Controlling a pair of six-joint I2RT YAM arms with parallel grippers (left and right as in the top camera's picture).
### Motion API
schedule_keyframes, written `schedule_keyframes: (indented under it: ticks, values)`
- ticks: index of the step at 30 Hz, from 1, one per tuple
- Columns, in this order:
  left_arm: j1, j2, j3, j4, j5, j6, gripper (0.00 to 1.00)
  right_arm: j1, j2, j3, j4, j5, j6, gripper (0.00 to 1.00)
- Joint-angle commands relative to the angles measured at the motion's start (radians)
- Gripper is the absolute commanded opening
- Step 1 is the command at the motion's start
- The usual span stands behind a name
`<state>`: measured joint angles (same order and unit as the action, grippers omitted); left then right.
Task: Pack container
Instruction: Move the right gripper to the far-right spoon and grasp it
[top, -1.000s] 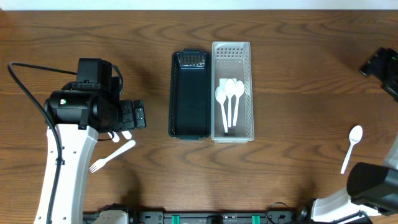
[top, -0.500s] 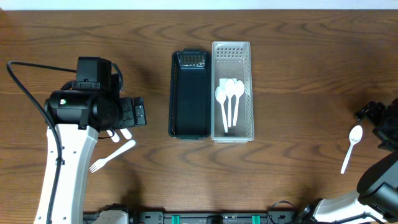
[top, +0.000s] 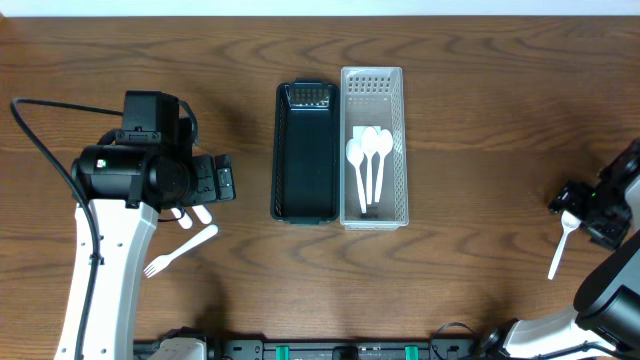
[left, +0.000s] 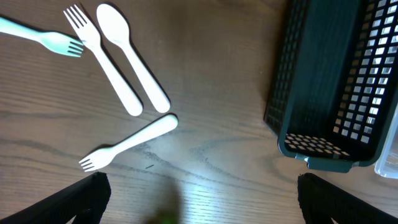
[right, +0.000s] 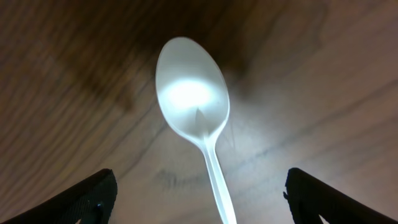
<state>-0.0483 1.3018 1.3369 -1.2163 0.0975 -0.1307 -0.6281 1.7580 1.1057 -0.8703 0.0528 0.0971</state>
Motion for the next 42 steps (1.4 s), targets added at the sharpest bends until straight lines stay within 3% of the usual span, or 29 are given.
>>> schedule_keyframes:
  ticks: [1,13,25,28,31,42]
  values:
    - [0.004,-0.002,0.015,0.007,-0.02,0.006,0.98,-0.002,-0.018,-0.074,0.059,0.01,-0.024,0.89]
    - [0.004,-0.002,0.015,0.01,-0.02,0.006,0.98,-0.002,-0.018,-0.271,0.327,-0.069,-0.024,0.85]
    - [0.004,-0.002,0.015,0.01,-0.019,0.006,0.98,-0.002,-0.018,-0.304,0.336,-0.091,0.01,0.74]
    - [0.004,-0.002,0.015,0.01,-0.02,0.006,0.98,-0.002,-0.018,-0.304,0.324,-0.091,0.011,0.65]
    - [0.004,-0.002,0.015,0.01,-0.02,0.006,0.98,-0.002,-0.018,-0.304,0.314,-0.091,0.011,0.47]
    - [0.004,-0.002,0.015,0.01,-0.039,0.006,0.98,-0.002,-0.018,-0.304,0.298,-0.092,0.085,0.21]
